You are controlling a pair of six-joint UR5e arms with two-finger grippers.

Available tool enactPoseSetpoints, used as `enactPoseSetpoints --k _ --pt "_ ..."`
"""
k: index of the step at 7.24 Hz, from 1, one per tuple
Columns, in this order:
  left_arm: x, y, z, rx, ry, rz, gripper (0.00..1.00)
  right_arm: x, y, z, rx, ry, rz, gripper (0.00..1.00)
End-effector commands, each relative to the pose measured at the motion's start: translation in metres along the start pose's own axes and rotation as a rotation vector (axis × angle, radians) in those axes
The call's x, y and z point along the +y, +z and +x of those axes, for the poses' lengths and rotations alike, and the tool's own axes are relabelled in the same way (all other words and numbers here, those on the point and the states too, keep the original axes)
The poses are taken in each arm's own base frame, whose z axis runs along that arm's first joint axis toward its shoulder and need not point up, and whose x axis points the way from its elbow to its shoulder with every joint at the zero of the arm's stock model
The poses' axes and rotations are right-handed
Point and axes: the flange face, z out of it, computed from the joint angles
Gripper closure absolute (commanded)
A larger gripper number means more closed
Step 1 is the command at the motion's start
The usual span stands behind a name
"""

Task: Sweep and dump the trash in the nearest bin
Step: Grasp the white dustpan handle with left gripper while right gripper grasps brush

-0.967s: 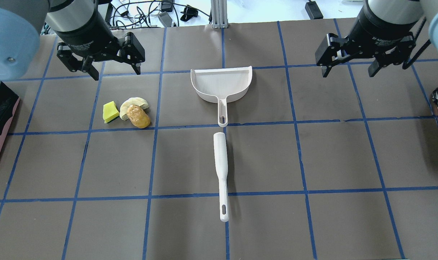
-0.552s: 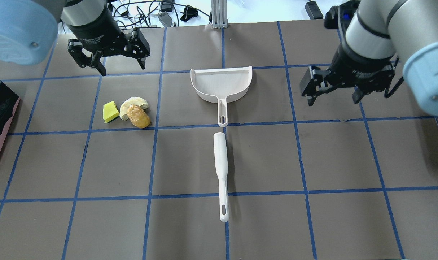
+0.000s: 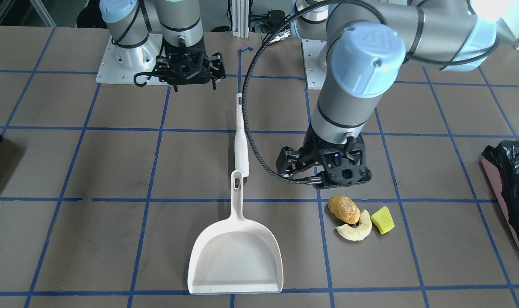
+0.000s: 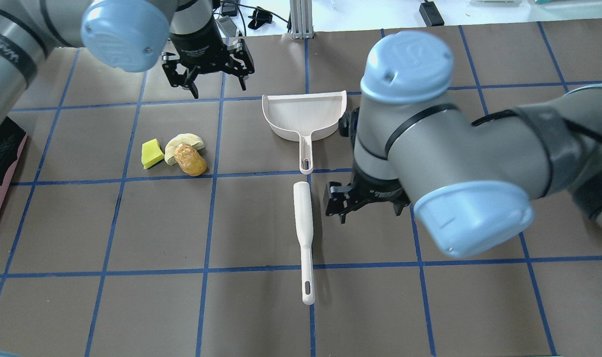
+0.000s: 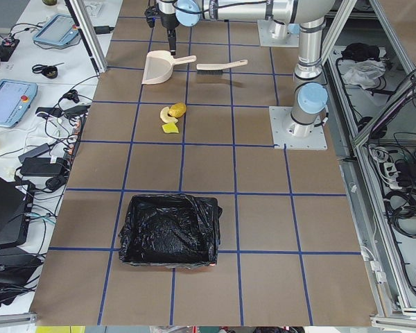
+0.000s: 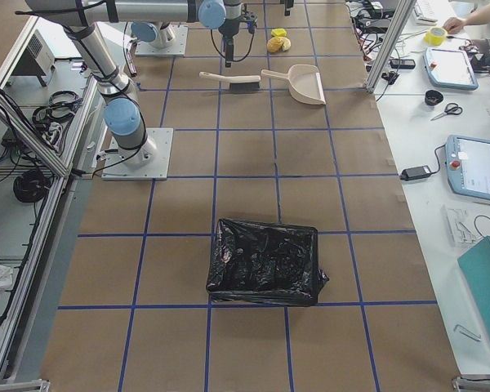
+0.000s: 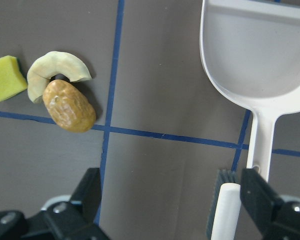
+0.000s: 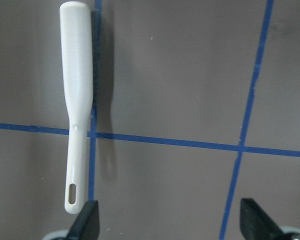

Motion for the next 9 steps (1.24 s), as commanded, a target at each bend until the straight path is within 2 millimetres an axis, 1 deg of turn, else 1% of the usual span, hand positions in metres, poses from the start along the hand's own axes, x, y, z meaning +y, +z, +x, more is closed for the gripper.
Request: enactPoseSetpoints --k 1,2,3,4,5,6,7,8,9 --pt "0.003 0.037 0.059 -0.005 0.085 -0.021 0.00 0.039 0.058 -0.048 0.006 -0.028 -0.049 0.01" --pt "-0.004 0.056 0.067 0.002 0.102 -0.024 0.00 0.049 0.092 -0.065 -0.006 -0.017 -0.069 0.02" --pt "-0.009 0.081 0.082 0.043 0.110 -0.033 0.00 0.057 0.124 -0.090 -0.032 -0.031 -0.048 0.02" --pt "-0.002 0.108 0.102 0.028 0.146 -0.061 0.00 0.059 0.153 -0.099 -0.009 -0.034 -0.066 0.07" --pt "0.009 0.133 0.109 0.007 0.163 -0.101 0.00 0.058 0.159 -0.101 -0.014 -0.030 -0.075 0.09" --pt "0.013 0.143 0.109 0.010 0.186 -0.102 0.06 0.057 0.166 -0.101 -0.005 -0.035 -0.088 0.09" --pt "0.018 0.153 0.108 0.012 0.190 -0.099 0.06 0.054 0.168 -0.102 -0.005 -0.041 -0.090 0.13" --pt "0.027 0.166 0.104 0.007 0.194 -0.115 0.09 0.051 0.166 -0.104 -0.023 -0.042 -0.062 0.21" --pt "0.024 0.174 0.106 0.029 0.178 -0.080 0.11 0.046 0.164 -0.103 -0.032 -0.024 -0.047 0.26"
